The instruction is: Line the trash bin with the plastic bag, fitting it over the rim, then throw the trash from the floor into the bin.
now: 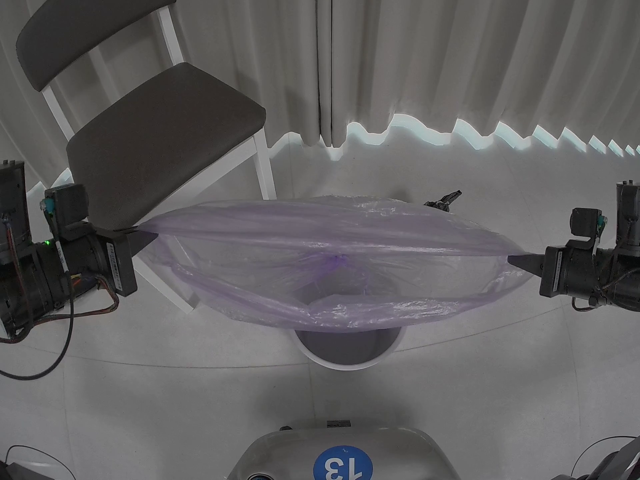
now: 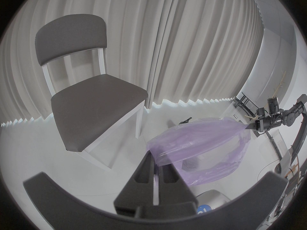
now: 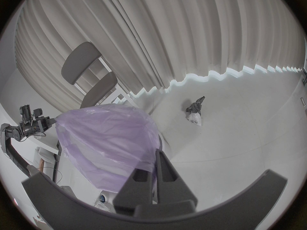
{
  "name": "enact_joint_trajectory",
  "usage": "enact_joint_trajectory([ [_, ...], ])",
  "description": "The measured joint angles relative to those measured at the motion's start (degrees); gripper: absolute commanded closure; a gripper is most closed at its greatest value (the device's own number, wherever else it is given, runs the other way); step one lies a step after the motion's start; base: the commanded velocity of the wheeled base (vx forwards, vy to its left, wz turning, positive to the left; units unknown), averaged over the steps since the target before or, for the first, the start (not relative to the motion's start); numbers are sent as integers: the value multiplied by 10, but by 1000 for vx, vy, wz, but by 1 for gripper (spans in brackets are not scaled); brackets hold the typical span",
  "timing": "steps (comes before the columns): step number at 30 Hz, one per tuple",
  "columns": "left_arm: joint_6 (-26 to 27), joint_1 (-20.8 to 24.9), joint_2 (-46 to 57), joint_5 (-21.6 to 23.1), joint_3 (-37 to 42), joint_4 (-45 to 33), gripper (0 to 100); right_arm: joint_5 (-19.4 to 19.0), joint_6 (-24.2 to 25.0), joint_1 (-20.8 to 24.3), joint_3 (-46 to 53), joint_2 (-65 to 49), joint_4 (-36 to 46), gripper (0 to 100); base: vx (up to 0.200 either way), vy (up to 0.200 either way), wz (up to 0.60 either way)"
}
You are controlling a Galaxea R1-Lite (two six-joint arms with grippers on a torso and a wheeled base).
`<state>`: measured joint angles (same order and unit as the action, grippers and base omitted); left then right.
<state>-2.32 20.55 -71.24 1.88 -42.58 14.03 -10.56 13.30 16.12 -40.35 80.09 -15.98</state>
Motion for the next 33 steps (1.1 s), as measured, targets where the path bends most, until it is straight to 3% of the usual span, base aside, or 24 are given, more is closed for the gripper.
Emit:
enact_joint_trajectory([
  [10,-2,38,-33,-6,-22,11,100,-14,3,12,45,34,-74,100,0,0,0],
  [15,-4,57,-64,-27,-28,37,100,-20,3,15,72,77,-157,100,0,0,0],
  [22,-5,83,-121,-65,-36,113,100,-22,4,18,87,138,-184,100,0,0,0],
  [33,-25,125,-180,-80,-48,140,100,-23,5,1,90,220,-244,100,0,0,0],
])
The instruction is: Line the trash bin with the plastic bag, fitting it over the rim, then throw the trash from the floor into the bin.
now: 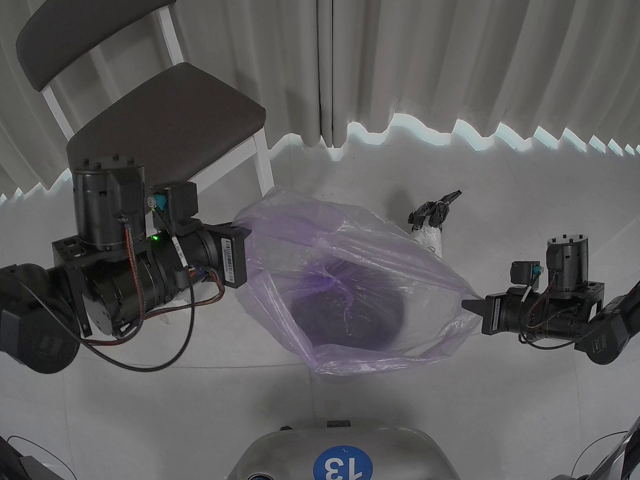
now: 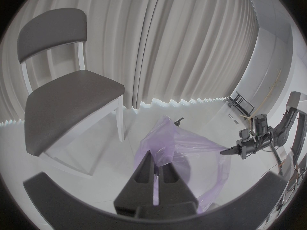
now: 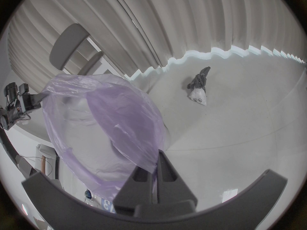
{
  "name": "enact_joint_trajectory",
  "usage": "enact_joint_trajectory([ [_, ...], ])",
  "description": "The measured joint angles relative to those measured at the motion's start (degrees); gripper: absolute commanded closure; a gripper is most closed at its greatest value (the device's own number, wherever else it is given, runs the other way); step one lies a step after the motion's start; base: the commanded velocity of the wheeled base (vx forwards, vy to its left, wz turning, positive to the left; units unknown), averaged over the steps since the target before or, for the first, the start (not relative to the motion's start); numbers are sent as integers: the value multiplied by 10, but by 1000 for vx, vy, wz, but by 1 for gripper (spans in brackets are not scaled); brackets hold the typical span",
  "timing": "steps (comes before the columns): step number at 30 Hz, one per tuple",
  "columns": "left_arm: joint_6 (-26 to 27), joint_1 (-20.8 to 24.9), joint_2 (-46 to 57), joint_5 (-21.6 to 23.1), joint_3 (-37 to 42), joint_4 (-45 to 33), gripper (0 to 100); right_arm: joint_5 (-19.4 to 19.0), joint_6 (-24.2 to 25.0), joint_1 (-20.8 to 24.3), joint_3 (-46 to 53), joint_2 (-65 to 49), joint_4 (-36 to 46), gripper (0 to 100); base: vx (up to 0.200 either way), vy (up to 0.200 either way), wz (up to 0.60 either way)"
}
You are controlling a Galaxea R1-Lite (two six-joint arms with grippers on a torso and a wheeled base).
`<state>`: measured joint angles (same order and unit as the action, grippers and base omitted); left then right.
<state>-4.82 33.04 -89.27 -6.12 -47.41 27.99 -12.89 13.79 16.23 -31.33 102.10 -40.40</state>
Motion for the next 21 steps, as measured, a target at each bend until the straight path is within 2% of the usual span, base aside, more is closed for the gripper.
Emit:
enact_joint_trajectory([
  [7,-34,9,-41,0,0,75,100,-6,-1,-22,-2,44,-18,100,0,0,0],
  [16,-118,14,-110,4,3,185,100,-15,-3,-37,-1,62,-19,100,0,0,0],
  [21,-141,27,-163,5,-12,242,100,-15,-5,-47,0,64,-19,100,0,0,0],
])
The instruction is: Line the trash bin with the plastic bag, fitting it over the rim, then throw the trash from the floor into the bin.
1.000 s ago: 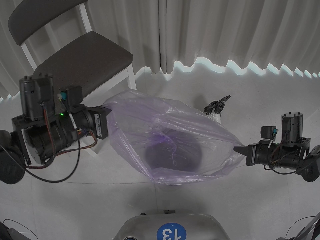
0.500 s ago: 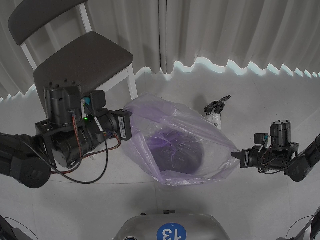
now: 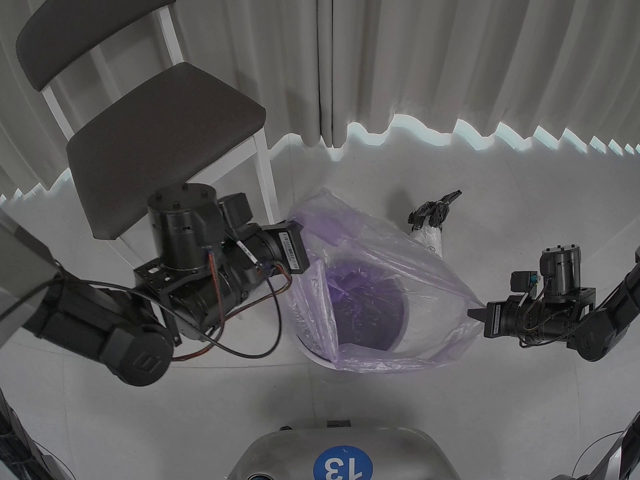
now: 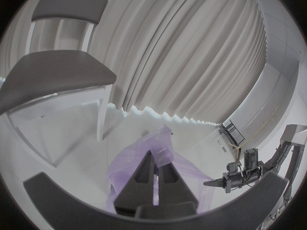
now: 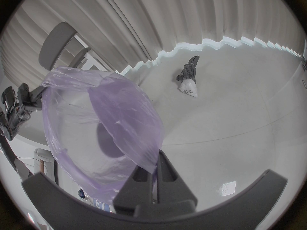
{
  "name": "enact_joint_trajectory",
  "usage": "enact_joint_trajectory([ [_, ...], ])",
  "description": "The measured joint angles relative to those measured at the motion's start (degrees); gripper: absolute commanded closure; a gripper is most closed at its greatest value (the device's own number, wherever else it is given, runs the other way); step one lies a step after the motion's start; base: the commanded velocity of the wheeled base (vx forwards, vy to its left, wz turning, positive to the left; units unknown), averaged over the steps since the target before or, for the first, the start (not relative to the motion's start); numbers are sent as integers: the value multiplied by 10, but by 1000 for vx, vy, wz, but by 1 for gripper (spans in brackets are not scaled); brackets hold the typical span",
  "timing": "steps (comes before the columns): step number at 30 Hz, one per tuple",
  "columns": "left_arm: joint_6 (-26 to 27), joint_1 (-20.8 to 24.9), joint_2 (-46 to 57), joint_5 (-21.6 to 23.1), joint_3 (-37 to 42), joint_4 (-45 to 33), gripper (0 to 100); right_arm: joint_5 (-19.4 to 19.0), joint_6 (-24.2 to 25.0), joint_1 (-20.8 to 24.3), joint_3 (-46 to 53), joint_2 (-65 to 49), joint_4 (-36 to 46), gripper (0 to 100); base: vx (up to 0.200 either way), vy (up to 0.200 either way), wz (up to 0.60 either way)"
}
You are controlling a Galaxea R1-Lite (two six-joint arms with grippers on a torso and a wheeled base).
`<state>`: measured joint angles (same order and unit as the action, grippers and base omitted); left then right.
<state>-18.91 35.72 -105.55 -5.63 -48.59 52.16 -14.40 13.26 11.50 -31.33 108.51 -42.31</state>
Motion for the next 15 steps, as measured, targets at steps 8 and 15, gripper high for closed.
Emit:
enact_joint_trajectory([
  [8,-34,3,-66,1,-15,43,100,0,0,0,4,-5,0,100,0,0,0],
  [15,-51,-21,-105,16,-13,101,100,0,5,25,7,-10,-1,100,0,0,0],
])
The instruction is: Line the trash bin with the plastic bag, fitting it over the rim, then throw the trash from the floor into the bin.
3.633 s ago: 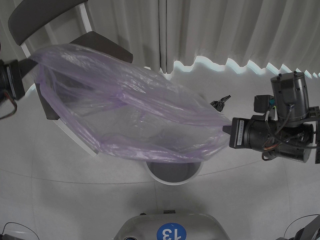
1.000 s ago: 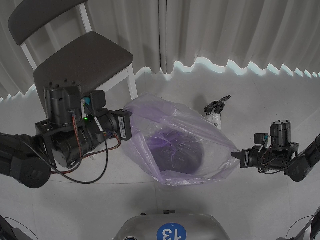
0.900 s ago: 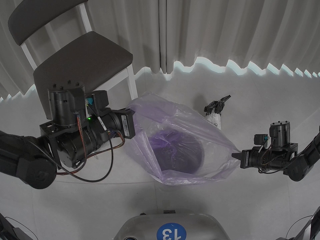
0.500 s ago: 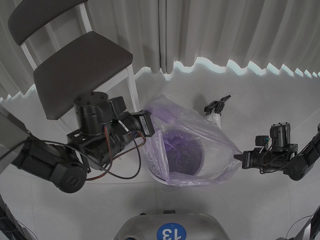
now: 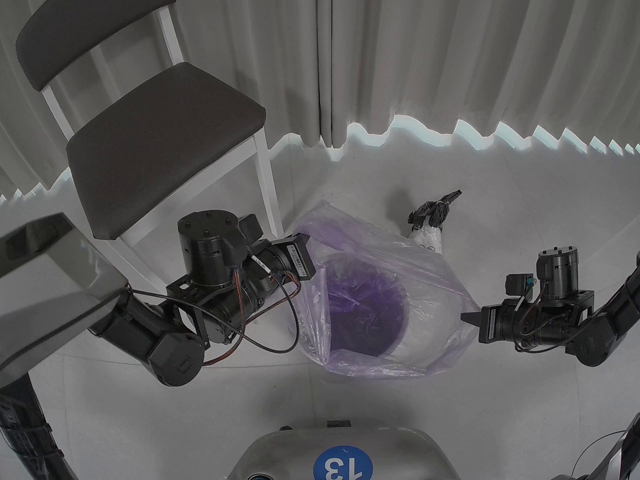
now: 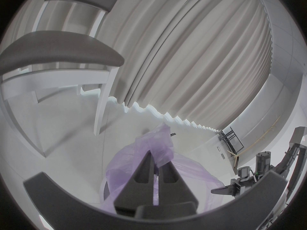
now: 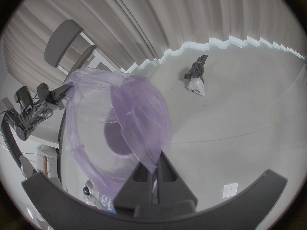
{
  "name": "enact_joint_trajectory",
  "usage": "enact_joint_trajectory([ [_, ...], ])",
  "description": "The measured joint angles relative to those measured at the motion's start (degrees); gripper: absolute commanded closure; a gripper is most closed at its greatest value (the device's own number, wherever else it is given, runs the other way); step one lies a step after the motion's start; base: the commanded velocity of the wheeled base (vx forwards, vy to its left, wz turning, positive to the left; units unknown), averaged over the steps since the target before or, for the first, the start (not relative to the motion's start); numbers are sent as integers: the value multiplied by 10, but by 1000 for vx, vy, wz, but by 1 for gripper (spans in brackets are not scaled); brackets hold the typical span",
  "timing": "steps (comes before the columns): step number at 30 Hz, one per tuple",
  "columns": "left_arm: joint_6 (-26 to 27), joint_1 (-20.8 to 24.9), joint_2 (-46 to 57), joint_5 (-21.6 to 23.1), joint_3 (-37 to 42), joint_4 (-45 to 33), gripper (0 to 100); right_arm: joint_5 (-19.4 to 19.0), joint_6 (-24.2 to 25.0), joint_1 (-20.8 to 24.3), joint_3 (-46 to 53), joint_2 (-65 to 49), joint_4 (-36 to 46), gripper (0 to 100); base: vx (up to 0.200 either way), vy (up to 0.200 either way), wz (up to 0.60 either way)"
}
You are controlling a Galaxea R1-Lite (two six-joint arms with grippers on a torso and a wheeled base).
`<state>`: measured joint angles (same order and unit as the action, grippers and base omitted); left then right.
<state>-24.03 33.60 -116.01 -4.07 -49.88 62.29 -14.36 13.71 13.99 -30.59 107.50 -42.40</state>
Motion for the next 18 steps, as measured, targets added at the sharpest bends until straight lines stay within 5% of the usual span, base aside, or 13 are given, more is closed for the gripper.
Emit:
enact_joint_trajectory([
  [4,-14,-13,-23,2,4,35,100,0,13,17,1,-2,-2,100,0,0,0],
  [11,-16,-34,-38,2,22,45,100,7,106,66,-6,7,-76,100,0,0,0],
  [18,-17,-55,-20,3,45,47,100,55,141,114,-11,68,-170,100,0,0,0],
])
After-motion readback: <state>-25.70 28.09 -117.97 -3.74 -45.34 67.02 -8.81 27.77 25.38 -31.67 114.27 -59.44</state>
